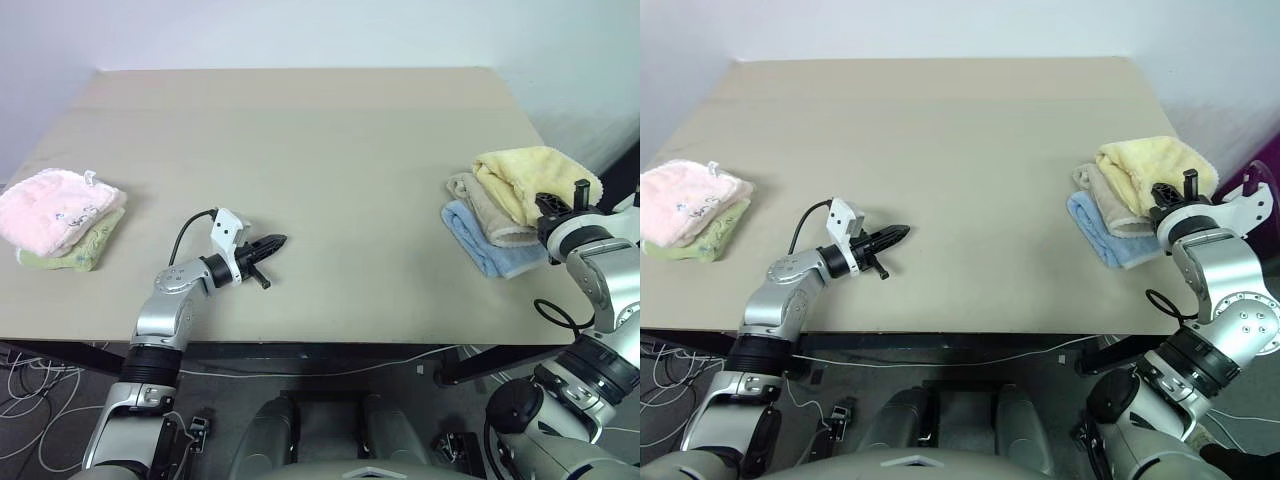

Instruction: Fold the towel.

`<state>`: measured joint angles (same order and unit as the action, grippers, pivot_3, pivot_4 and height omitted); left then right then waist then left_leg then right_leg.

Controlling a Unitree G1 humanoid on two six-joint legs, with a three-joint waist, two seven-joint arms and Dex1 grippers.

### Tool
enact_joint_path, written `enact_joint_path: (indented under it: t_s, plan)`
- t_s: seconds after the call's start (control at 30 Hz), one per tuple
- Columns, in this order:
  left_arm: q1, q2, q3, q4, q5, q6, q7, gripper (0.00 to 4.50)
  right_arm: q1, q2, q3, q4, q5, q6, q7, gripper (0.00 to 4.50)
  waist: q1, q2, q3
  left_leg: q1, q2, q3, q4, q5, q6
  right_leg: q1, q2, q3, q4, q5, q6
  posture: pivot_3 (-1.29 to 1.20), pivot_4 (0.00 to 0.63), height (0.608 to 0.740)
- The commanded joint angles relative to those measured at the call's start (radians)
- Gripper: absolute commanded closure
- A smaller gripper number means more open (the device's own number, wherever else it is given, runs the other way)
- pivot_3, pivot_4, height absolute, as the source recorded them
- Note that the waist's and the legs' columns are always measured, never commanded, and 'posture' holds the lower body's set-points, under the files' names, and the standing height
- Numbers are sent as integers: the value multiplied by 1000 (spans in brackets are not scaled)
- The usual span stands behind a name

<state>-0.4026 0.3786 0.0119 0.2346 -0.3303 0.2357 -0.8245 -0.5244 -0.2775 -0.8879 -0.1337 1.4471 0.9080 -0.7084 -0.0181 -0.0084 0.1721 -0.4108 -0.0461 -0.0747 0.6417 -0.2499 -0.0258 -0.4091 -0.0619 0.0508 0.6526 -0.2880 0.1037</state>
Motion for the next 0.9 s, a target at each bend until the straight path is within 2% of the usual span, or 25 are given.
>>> enact_joint_path:
  t_s: [0.03, 0.3, 0.37, 0.6, 0.73, 0.83, 0.9]
  plan:
    - [2, -4, 0, -22, 2, -20, -4, 4500, 3, -40, 23, -34, 81, -61, 4, 3249, 0, 0, 0, 0, 0, 0, 0, 0, 0, 0, 0, 0, 0, 0, 0, 0, 150, 740]
    - [16, -4, 4, -28, -1, -17, -7, 4500, 40, -102, 86, -47, 122, -165, 18, 481, 1, 0, 0, 0, 0, 0, 0, 0, 0, 0, 0, 0, 0, 0, 0, 0, 150, 740]
    - [16, -5, 3, -25, -2, -16, -10, 4500, 53, -122, 97, -58, 109, -192, 18, 32, 2, 0, 0, 0, 0, 0, 0, 0, 0, 0, 1, 0, 0, 0, 0, 0, 150, 740]
    - [2, -10, -3, -1, 0, -18, -26, 4500, 102, -208, 87, -91, 20, -297, 36, 32, 3, 0, 0, 0, 0, 0, 1, 0, 0, 1, 1, 0, 0, 0, 0, 0, 150, 740]
    - [-8, -10, 0, 18, 5, -25, -32, 4500, 122, -275, 106, -85, -58, -318, 97, 32, 4, 0, 0, 0, 0, 0, 1, 0, 0, 1, 1, 0, 0, 0, 0, 0, 150, 740]
    - [-18, -2, 10, 40, 16, -39, -19, 4500, 115, -339, 182, -89, -144, -299, 196, 32, 1, 0, 0, 0, 0, 0, 1, 0, 0, 1, 1, 0, 0, 0, 0, 0, 150, 740]
    - [-21, 4, 27, 48, 21, -46, 1, 4500, 117, -390, 280, -113, -241, -284, 297, 32, -2, 0, 0, 1, 0, 0, 1, 0, 0, 1, 2, 0, 0, 0, 0, 0, 150, 740]
